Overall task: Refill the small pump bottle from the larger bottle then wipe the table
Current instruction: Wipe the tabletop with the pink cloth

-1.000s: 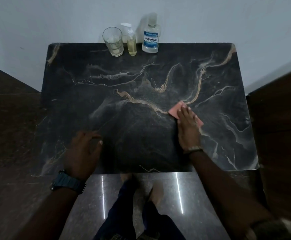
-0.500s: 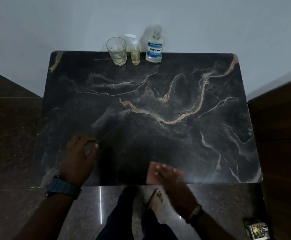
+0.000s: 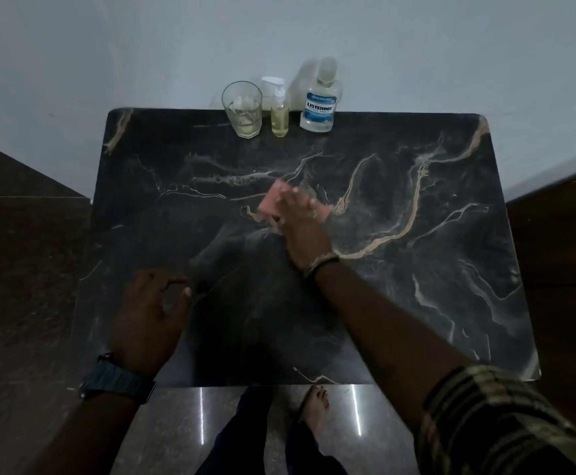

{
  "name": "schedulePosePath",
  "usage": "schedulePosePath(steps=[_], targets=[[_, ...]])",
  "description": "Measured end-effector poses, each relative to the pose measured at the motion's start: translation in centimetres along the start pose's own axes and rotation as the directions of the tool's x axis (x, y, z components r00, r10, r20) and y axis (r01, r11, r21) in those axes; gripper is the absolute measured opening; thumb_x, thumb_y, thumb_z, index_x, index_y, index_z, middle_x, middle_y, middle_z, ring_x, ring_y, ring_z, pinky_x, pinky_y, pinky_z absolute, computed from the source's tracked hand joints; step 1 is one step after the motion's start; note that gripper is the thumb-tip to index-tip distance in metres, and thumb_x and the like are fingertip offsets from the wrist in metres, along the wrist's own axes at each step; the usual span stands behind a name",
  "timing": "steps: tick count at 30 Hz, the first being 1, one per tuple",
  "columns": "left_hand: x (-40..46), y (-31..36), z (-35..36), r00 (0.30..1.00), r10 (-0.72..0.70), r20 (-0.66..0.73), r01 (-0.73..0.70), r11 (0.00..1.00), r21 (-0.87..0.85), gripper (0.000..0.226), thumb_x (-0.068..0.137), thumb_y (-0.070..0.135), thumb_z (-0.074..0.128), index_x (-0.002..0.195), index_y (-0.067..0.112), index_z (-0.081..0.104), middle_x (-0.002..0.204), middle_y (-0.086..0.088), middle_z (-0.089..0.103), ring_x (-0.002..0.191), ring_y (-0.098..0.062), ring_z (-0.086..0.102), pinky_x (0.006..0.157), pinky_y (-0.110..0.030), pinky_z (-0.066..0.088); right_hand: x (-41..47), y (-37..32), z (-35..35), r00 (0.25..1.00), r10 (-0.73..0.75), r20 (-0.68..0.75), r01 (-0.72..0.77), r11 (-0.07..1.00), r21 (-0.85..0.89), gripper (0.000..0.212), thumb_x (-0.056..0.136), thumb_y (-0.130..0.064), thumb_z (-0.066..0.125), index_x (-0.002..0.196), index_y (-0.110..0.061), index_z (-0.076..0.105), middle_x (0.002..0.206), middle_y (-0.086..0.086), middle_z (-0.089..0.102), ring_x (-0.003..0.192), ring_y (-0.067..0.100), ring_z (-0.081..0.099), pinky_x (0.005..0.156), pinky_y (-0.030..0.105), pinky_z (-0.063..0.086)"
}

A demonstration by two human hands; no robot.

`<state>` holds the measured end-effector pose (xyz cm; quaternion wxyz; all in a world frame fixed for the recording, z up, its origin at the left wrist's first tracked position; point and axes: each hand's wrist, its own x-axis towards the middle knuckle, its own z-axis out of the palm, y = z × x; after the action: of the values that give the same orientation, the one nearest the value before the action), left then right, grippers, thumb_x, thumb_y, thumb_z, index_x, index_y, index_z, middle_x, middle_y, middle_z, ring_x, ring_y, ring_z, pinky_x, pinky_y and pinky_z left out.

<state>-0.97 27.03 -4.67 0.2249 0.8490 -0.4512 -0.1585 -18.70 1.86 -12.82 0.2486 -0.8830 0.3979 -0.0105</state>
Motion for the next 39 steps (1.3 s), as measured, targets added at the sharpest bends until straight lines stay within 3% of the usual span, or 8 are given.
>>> schedulePosePath(steps=[7,12,15,21,26,29,32,39], targets=[[1.6,-0.8,-1.1,1.0,-0.01,-0.015,0.01,1.0,0.007,0.015,0.092,0.005,0.078,0.106,0.009,0.075,0.109,-0.011,0.066,0.1,-0.031,0.064,0.084,-0.032,0.042,-16.1,-1.2,5.8,0.9,-0.406,0.158,0.398,0.914,0.08,0.054,0.112,-0.014,0.041,0.165,-0.018,0.035,0.178,-0.001,0.016,0.167,0.023,0.008,0.135,0.048,0.01],[2.0,-1.0,-1.5,0.998,-0.066,0.022,0.067,0.997,-0.045,0.015,0.094,0.004,0.076,0.108,0.006,0.076,0.111,-0.014,0.064,0.103,-0.035,0.064,0.088,-0.043,0.051,-17.9,7.3,1.3,0.98,-0.153,0.131,0.154,0.988,0.002,0.06,0.112,-0.018,0.046,0.168,-0.025,0.026,0.179,-0.009,0.003,0.167,0.014,0.002,0.133,0.049,0.018],[2.1,-1.0,-1.9,0.999,-0.043,0.013,0.043,0.999,0.002,0.014,0.092,0.003,0.078,0.105,0.004,0.077,0.108,-0.017,0.067,0.1,-0.038,0.066,0.087,-0.03,0.041,-11.1,9.9,-2.4,0.997,0.054,-0.052,-0.05,0.995,0.087,0.054,0.111,-0.008,0.041,0.165,-0.015,0.037,0.177,0.001,0.022,0.166,0.02,0.015,0.134,0.053,0.019],[2.0,-1.9,-2.6,1.0,0.014,-0.023,-0.012,0.996,0.084,0.015,0.086,-0.001,0.083,0.099,0.004,0.078,0.098,-0.017,0.07,0.084,-0.032,0.065,0.076,-0.017,0.025,4.4,10.8,-6.2,0.923,0.323,-0.211,-0.291,0.942,0.169,0.048,0.114,-0.008,0.039,0.161,-0.007,0.042,0.174,0.01,0.029,0.165,0.029,0.017,0.135,0.042,0.009],[1.8,-4.0,-2.6,1.0,-0.025,-0.012,0.025,1.0,0.011,0.016,0.091,0.003,0.08,0.105,0.009,0.077,0.102,-0.013,0.068,0.087,-0.018,0.058,0.077,-0.028,0.039,8.7,8.1,-4.9,0.794,0.518,-0.318,-0.463,0.855,0.234,0.049,0.113,-0.01,0.037,0.161,-0.008,0.042,0.175,0.009,0.027,0.165,0.027,0.016,0.135,0.045,0.007],[1.9,-4.6,-2.4,0.998,-0.06,-0.006,0.06,0.998,-0.023,0.016,0.093,0.005,0.078,0.108,0.01,0.076,0.105,-0.01,0.067,0.091,-0.015,0.057,0.071,-0.023,0.04,8.8,3.7,-2.3,0.79,0.506,-0.345,-0.454,0.862,0.225,0.049,0.112,-0.01,0.037,0.16,-0.009,0.043,0.175,0.008,0.027,0.165,0.028,0.014,0.135,0.048,0.006],[2.3,-5.3,-2.3,0.997,-0.076,-0.012,0.075,0.994,-0.076,0.016,0.094,0.007,0.077,0.11,0.012,0.075,0.108,-0.007,0.065,0.093,-0.015,0.06,0.074,-0.016,0.042,9.0,-1.4,0.3,0.876,0.377,-0.301,-0.335,0.924,0.183,0.05,0.111,-0.008,0.038,0.161,-0.009,0.041,0.176,0.009,0.025,0.166,0.029,0.013,0.135,0.05,0.006],[2.8,-8.0,-2.2,0.995,-0.081,-0.055,0.076,0.992,-0.101,0.013,0.103,0.025,0.066,0.114,0.023,0.071,0.114,0.012,0.054,0.099,-0.014,0.06,0.085,-0.037,0.052,12.2,-7.8,3.2,0.974,0.168,-0.155,-0.141,0.975,0.17,0.05,0.114,-0.012,0.034,0.164,-0.009,0.037,0.178,0.009,0.017,0.167,0.027,0.005,0.134,0.049,0.003]])
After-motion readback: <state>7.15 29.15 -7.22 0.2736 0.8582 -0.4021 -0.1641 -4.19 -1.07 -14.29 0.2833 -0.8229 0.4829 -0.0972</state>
